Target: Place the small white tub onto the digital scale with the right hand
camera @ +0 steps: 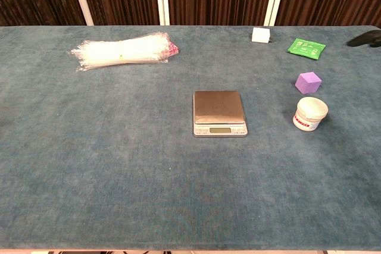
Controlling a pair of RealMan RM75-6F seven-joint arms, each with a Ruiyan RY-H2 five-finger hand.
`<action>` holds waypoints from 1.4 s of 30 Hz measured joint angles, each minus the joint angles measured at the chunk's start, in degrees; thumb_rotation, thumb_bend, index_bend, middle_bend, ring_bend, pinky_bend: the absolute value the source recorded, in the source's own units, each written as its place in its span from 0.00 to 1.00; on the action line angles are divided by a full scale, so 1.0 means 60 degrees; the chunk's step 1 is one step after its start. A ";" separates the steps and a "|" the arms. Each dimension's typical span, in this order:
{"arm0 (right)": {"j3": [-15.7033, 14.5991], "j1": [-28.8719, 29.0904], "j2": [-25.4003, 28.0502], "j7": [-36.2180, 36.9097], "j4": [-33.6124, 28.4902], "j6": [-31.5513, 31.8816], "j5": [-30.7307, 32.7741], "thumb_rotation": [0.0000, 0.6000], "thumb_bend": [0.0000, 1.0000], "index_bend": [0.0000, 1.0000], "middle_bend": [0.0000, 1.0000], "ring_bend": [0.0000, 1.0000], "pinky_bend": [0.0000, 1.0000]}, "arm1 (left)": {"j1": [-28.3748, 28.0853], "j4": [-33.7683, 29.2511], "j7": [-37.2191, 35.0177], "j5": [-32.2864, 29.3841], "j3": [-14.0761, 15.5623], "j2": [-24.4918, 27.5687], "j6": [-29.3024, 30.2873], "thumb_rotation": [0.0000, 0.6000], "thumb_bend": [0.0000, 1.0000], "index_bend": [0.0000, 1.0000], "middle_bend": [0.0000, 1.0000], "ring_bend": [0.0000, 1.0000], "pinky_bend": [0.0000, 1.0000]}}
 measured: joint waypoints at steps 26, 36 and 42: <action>0.0321 0.2882 -0.2131 -0.2840 0.1529 -0.2600 0.3929 1.00 0.37 0.10 0.28 0.30 0.01 | 0.0016 0.0069 0.0054 -0.0140 -0.0063 -0.0040 -0.0005 1.00 0.69 0.04 0.00 0.00 0.00; 0.0008 0.2942 -0.2144 -0.2782 0.1813 -0.2605 0.4125 1.00 0.37 0.24 0.38 0.41 0.10 | 0.0018 0.0061 0.0124 -0.0130 -0.0049 -0.0051 0.0004 1.00 0.69 0.04 0.00 0.00 0.00; -0.0047 0.2978 -0.2320 -0.2751 0.2079 -0.2455 0.4086 1.00 0.37 0.33 0.52 0.52 0.28 | 0.0017 0.0073 0.0143 -0.0130 -0.0047 -0.0056 0.0001 1.00 0.69 0.04 0.00 0.00 0.00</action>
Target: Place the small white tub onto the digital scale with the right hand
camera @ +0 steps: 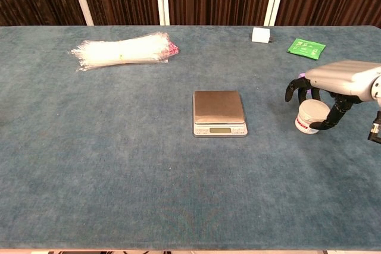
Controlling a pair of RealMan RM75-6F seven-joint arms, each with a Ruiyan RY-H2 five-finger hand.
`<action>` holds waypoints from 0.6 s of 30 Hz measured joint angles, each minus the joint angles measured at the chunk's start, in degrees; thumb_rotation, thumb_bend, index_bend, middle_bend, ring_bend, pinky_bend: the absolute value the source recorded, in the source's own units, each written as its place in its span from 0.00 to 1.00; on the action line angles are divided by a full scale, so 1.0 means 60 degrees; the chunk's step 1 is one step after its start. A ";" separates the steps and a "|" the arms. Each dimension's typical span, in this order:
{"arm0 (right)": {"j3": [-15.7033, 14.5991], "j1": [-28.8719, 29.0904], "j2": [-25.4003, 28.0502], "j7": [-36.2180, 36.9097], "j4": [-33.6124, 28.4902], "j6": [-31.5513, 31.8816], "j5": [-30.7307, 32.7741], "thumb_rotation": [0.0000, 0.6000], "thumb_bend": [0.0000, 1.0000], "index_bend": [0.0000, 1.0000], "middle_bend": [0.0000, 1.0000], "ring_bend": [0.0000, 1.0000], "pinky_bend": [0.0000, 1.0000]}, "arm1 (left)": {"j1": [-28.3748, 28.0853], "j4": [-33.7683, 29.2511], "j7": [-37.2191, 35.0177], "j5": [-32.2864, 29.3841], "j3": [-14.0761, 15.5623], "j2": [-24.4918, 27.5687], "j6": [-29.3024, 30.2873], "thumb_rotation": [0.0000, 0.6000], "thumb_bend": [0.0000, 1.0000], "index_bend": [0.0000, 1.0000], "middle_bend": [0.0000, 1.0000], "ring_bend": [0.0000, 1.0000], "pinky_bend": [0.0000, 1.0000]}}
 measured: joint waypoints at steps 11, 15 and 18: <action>0.0072 0.0111 -0.0156 0.0028 0.0019 0.0511 -0.0405 1.00 0.37 0.37 0.56 0.55 0.16 | 0.0009 -0.0008 -0.0054 -0.0018 -0.0021 -0.0002 0.0012 1.00 0.69 0.04 0.00 0.00 0.00; 0.0234 0.0385 -0.0005 -0.0240 -0.0397 0.0463 -0.0416 1.00 0.37 0.37 0.56 0.55 0.24 | 0.0009 -0.0009 -0.0064 -0.0009 -0.0019 -0.0001 0.0011 1.00 0.69 0.04 0.00 0.00 0.00; 0.0392 0.0730 0.0017 -0.0519 -0.0644 0.0254 -0.0211 1.00 0.37 0.37 0.56 0.55 0.32 | 0.0015 -0.0013 -0.0079 -0.0030 -0.0013 0.0000 -0.0011 1.00 0.69 0.04 0.00 0.00 0.00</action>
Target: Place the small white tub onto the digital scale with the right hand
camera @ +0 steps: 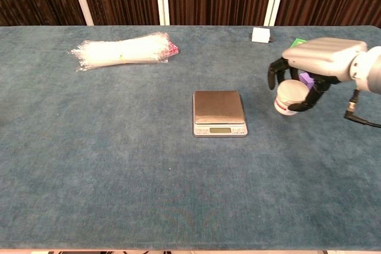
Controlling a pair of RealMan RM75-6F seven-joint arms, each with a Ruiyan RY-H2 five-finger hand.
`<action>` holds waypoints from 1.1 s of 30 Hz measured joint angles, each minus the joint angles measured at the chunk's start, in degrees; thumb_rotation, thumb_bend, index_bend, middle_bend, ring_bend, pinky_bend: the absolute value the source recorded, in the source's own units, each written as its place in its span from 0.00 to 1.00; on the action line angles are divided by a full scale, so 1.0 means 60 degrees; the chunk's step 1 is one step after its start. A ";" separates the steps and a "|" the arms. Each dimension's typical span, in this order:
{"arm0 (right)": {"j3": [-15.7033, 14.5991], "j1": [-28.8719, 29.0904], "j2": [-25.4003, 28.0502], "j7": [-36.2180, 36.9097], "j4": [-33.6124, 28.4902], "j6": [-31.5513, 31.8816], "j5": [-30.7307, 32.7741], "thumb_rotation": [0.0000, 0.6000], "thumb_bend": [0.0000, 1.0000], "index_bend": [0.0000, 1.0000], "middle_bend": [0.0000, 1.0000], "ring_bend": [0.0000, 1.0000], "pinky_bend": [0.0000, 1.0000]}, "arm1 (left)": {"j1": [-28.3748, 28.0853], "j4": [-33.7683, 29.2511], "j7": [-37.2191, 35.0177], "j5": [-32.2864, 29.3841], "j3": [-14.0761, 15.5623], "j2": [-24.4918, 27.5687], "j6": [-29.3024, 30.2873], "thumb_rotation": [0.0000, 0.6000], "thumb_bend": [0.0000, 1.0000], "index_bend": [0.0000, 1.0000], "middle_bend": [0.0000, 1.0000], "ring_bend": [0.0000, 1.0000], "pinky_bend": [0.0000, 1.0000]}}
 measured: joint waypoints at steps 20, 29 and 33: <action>0.0604 0.2041 -0.1669 -0.1126 0.0701 -0.0803 0.2429 1.00 0.37 0.35 0.42 0.45 0.65 | -0.0021 0.0050 -0.0130 -0.0053 -0.0011 0.0030 -0.0119 1.00 0.69 0.04 0.00 0.00 0.00; 0.0487 0.2374 -0.1740 -0.1252 0.0784 -0.0835 0.3023 1.00 0.29 0.14 0.08 0.12 0.01 | -0.0018 0.0053 -0.0114 -0.0048 -0.0006 0.0024 -0.0109 1.00 0.69 0.04 0.00 0.00 0.00; 0.0493 0.2499 -0.1669 -0.1264 0.0618 -0.0821 0.3338 1.00 0.26 0.06 0.02 0.08 0.00 | -0.0016 0.0041 -0.0072 -0.0032 0.0004 0.0016 -0.0090 1.00 0.69 0.04 0.00 0.00 0.00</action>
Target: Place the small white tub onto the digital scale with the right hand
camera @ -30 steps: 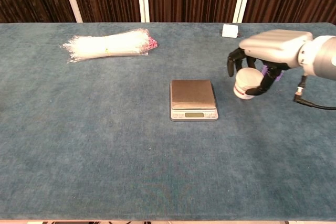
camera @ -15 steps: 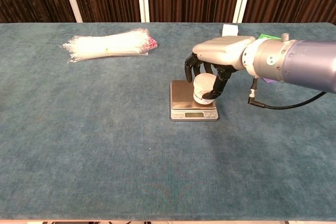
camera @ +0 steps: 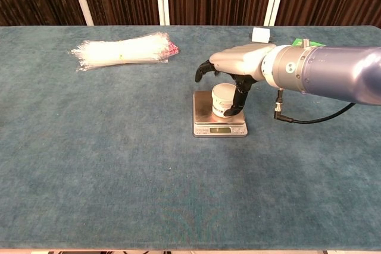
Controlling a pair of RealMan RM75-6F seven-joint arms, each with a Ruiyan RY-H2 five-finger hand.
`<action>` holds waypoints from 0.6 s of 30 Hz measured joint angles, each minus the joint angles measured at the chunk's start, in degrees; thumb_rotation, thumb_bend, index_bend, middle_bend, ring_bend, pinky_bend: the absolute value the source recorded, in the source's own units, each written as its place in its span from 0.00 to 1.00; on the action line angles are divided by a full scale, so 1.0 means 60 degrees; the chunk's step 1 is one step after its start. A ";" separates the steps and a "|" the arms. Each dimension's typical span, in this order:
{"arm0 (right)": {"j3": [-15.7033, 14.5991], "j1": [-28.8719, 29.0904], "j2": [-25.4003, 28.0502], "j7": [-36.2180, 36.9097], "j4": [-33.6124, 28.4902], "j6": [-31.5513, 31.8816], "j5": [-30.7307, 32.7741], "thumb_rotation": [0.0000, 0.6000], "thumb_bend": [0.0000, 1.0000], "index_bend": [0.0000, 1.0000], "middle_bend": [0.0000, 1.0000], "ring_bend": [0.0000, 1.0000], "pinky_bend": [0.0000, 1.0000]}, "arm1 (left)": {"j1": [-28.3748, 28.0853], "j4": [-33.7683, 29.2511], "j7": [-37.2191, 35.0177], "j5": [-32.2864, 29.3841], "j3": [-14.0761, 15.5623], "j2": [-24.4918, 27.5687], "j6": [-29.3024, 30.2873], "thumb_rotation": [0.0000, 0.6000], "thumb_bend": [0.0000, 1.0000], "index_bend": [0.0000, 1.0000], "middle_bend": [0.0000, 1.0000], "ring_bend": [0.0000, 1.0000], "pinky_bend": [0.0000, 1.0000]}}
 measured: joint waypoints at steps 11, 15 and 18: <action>-0.0204 -0.0296 0.1402 -0.0066 -0.1806 0.1007 -0.0035 1.00 0.26 0.00 0.00 0.04 0.00 | 0.0029 0.0051 -0.0036 -0.0007 -0.0007 0.0033 0.0037 1.00 0.69 0.04 0.00 0.00 0.00; -0.0580 -0.1143 0.2196 0.0282 -0.2690 0.2242 -0.1090 1.00 0.26 0.00 0.00 0.04 0.00 | 0.0039 0.0029 -0.0047 -0.0028 -0.0029 0.0058 0.0056 1.00 0.69 0.04 0.00 0.00 0.00; -0.1084 -0.2098 0.2717 0.0899 -0.3104 0.3395 -0.2444 1.00 0.26 0.00 0.00 0.04 0.00 | 0.0045 -0.0016 -0.0016 -0.0018 -0.0018 0.0055 0.0067 1.00 0.69 0.04 0.00 0.00 0.00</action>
